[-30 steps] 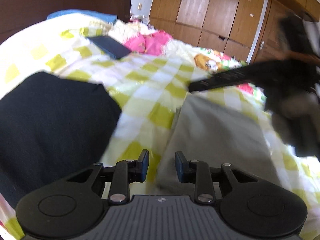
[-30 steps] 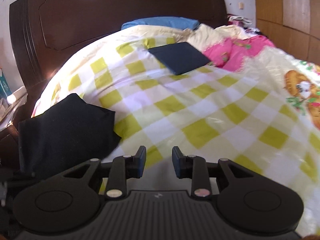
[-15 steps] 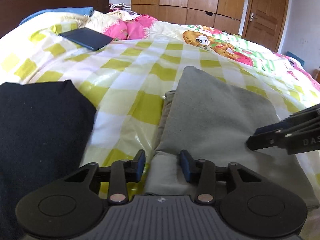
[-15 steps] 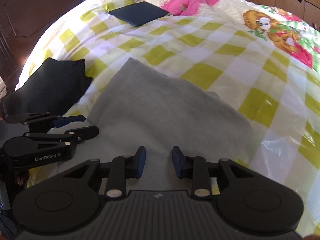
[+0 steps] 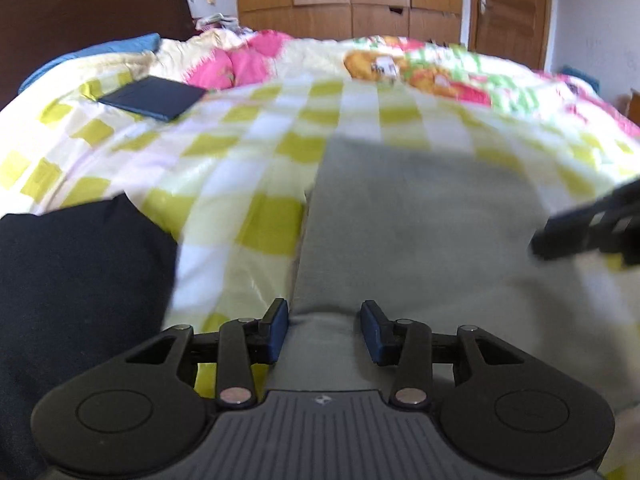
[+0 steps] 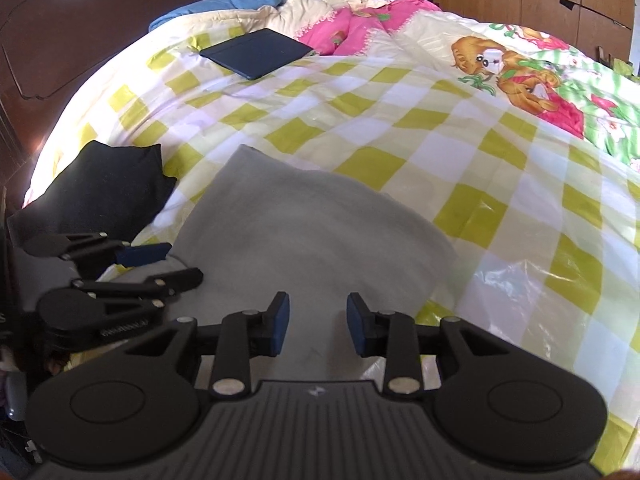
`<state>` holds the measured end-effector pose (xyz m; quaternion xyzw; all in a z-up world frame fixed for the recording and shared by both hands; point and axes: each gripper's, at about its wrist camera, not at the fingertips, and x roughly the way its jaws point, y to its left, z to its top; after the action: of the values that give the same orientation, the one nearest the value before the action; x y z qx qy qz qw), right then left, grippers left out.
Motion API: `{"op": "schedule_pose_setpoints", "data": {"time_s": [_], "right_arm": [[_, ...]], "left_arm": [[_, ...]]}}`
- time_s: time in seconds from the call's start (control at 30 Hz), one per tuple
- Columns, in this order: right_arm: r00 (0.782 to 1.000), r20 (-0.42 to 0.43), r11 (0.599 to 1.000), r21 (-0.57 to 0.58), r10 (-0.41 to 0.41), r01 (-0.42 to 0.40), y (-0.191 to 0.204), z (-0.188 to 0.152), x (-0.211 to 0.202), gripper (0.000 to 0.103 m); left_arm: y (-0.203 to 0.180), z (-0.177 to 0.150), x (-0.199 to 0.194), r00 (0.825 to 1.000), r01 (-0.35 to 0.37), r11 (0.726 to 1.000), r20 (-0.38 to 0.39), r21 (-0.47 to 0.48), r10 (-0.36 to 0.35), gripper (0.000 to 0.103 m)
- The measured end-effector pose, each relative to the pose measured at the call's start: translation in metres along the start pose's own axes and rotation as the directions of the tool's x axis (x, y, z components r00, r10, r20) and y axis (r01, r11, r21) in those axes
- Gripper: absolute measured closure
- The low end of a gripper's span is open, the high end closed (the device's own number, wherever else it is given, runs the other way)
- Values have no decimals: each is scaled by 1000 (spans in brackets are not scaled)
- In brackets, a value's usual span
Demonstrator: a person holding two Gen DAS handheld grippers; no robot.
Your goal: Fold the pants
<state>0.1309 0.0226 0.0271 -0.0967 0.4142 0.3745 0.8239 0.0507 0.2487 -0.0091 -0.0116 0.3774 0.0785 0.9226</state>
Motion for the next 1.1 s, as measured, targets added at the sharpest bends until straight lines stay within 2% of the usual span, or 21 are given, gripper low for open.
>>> {"op": "schedule_pose_setpoints", "data": {"time_s": [0.17,0.43,0.5,0.57,0.73,0.83,0.9,1.0,1.1], "right_arm": [[1000,-2,1000,2,-6,6,0,-2,0,67],[999,-24,1000,-6,-22,22,6,-5,9,66],[999,-35,1000,-11,-27,27,8,-7,15,65],[998,-48,999,-1,-34,34,6,-10,19,65],[1000,-18,995,95,-17,19,-15,-20,-4,62],[1000,-30,985,173,-8,13,-32,-31,-13,61],[999,-32,967,251,44,-35,-43,-37,-15,60],[988,-29,917,378,151,-129,-56,-42,-6,60],[983,-17,899,408,183,-160,-57,-42,8,59]], "left_arm": [[5,5,-2,1000,0,1000,-9,-18,0,43],[3,8,-18,998,10,1000,58,13,-10,44],[0,6,-8,999,-33,998,20,56,32,43],[-1,1,1,1000,-27,996,3,86,26,42],[10,8,-12,1000,2,998,28,66,-4,41],[23,8,-16,999,28,999,43,30,-29,41],[30,9,-15,997,71,997,37,-1,-71,41],[33,9,-6,992,127,992,7,-22,-127,41],[29,7,3,990,138,990,-26,4,-138,39]]}}
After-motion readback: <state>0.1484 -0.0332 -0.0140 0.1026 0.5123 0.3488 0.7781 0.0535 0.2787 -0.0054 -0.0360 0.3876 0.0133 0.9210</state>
